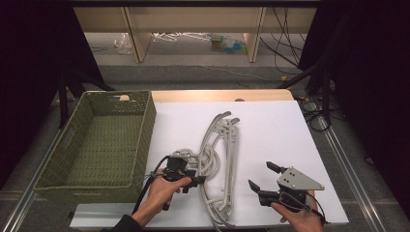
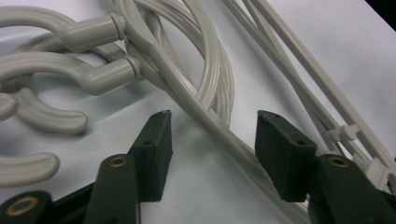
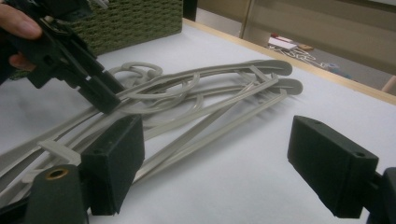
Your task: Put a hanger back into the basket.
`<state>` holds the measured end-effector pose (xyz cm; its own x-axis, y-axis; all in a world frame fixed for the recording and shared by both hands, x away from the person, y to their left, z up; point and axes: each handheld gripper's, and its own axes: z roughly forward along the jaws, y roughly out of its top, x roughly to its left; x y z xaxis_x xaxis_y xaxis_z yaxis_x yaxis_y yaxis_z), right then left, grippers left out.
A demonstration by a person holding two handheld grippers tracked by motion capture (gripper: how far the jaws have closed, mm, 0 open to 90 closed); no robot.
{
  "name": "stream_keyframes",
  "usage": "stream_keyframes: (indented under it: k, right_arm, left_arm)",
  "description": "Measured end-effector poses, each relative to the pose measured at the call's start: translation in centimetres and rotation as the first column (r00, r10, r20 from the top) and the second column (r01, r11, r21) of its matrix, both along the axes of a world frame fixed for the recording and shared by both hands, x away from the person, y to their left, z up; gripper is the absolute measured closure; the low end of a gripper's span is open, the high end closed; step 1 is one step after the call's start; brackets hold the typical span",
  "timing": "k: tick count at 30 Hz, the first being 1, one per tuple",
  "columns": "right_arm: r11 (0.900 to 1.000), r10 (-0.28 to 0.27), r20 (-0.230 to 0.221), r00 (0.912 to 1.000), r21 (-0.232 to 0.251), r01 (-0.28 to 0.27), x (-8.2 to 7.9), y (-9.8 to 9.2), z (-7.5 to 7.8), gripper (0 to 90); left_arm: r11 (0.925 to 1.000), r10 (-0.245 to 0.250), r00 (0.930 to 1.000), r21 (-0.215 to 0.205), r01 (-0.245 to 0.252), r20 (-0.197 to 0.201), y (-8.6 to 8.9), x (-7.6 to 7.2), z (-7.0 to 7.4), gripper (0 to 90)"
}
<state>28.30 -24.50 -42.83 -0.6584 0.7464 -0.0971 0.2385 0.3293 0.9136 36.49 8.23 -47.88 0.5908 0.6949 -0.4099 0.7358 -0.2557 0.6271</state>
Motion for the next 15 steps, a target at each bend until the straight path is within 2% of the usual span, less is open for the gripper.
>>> stream_keyframes:
  k: [2,3,4,7,11,13,15]
  right_arm:
    - [1.0,0.005,-0.002,1.0,-0.015,-0.005,-0.05,0.01,0.06,19.8]
    - [1.0,0.016,0.006,0.9999,-0.008,-0.016,0.05,0.06,-0.04,20.0]
    - [1.0,0.012,-0.012,0.9999,-0.008,-0.012,-0.03,0.1,-0.06,20.0]
    - [1.0,0.01,-0.015,0.9998,-0.003,-0.01,0.01,0.07,-0.07,20.2]
    - [1.0,0.008,-0.017,0.9998,-0.004,-0.008,0.03,0.05,-0.07,20.2]
    - [1.0,0.01,-0.011,0.9999,-0.007,-0.011,0.04,0.05,-0.07,20.3]
    - [1.0,0.009,-0.004,1.0,-0.004,-0.009,0.06,0.11,-0.12,20.4]
  left_arm:
    - [1.0,0.001,0.9999,-0.006,-0.001,-0.014,-0.37,0.19,-0.35,47.6]
    - [1.0,-0.009,0.9998,0.005,0.009,-0.019,-0.52,0.29,-0.43,48.0]
    - [1.0,-0.005,0.9999,0.005,0.005,-0.014,-0.74,0.35,-0.58,48.6]
    - [0.9999,-0.008,0.9995,0.011,0.008,-0.03,-0.89,0.54,-0.75,51.4]
    - [0.9996,0.03,0.9985,0.005,-0.029,-0.047,-0.84,0.45,-0.65,54.9]
    - [0.9991,0.038,0.9987,0.019,-0.037,-0.035,-0.61,0.42,-0.56,57.0]
    - [0.9983,0.058,0.9982,0.011,-0.058,-0.015,-0.49,0.36,-0.46,60.0]
